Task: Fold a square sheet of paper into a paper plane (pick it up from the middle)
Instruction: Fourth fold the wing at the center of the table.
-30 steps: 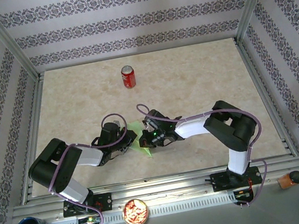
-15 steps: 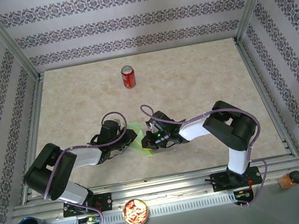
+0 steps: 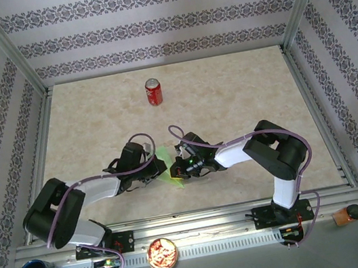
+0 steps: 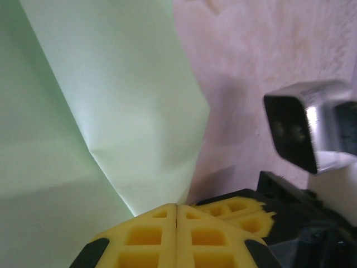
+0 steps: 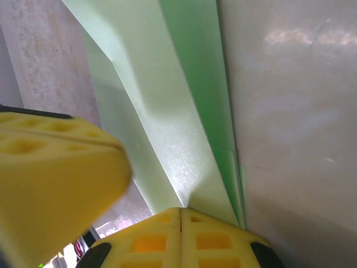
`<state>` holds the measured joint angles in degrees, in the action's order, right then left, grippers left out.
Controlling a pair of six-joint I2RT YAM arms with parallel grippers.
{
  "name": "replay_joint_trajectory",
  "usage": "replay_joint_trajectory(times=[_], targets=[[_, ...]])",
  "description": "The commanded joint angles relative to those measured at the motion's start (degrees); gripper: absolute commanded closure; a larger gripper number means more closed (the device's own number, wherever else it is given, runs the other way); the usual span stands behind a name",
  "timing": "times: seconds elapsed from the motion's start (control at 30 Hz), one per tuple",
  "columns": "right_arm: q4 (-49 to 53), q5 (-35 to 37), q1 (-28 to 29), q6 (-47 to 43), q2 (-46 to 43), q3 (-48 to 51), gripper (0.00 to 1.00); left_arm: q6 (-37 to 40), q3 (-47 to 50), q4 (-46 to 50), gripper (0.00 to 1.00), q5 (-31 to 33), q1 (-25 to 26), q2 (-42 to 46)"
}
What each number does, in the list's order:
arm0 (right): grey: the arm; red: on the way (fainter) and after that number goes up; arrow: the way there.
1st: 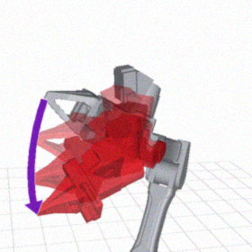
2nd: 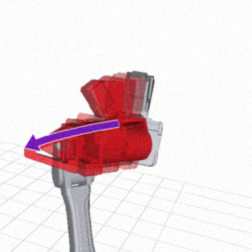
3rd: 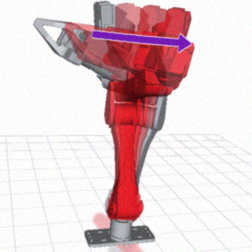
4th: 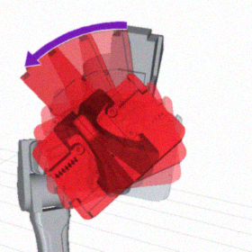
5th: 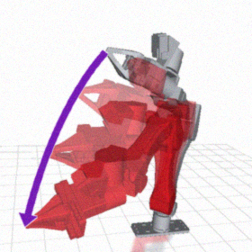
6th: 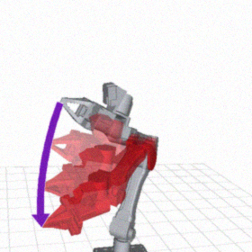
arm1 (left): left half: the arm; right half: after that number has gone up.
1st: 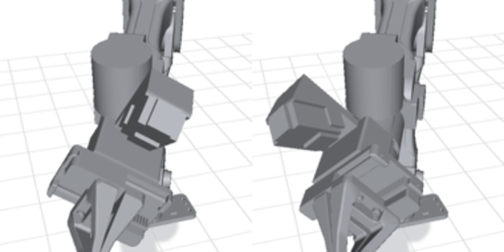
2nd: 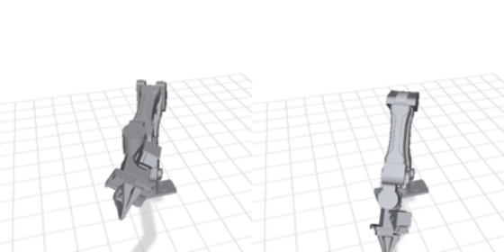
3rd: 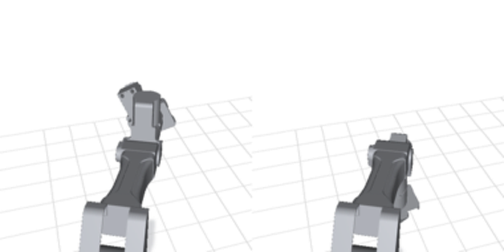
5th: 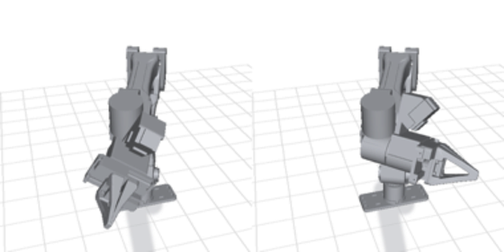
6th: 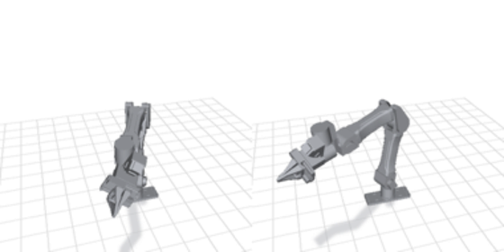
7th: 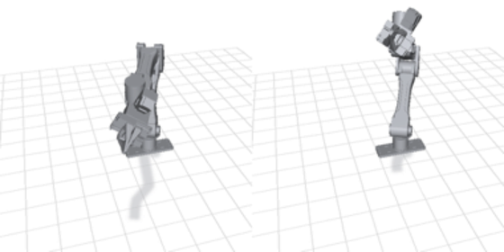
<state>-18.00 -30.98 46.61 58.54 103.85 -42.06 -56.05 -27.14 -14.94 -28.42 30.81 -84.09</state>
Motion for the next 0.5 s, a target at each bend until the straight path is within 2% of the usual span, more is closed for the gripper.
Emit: replay_joint_trajectory(times=[0.0,0.23,0.47], targets=[[5.2,1.0,-0.3,-1.0,0.4,1.5,1.00,-0.2,-0.9,-5.5,0.98,-3.6,0.7,-2.1],[5.6,1.3,-0.3,-1.0,-0.1,1.8,1.00,0.4,-1.7,-4.0,0.98,-2.5,0.8,-5.6],[5.9,1.4,-0.3,-1.2,-0.3,2.5,1.00,-0.7,-1.2,-2.5,0.99,4.2,-0.4,-6.6]])
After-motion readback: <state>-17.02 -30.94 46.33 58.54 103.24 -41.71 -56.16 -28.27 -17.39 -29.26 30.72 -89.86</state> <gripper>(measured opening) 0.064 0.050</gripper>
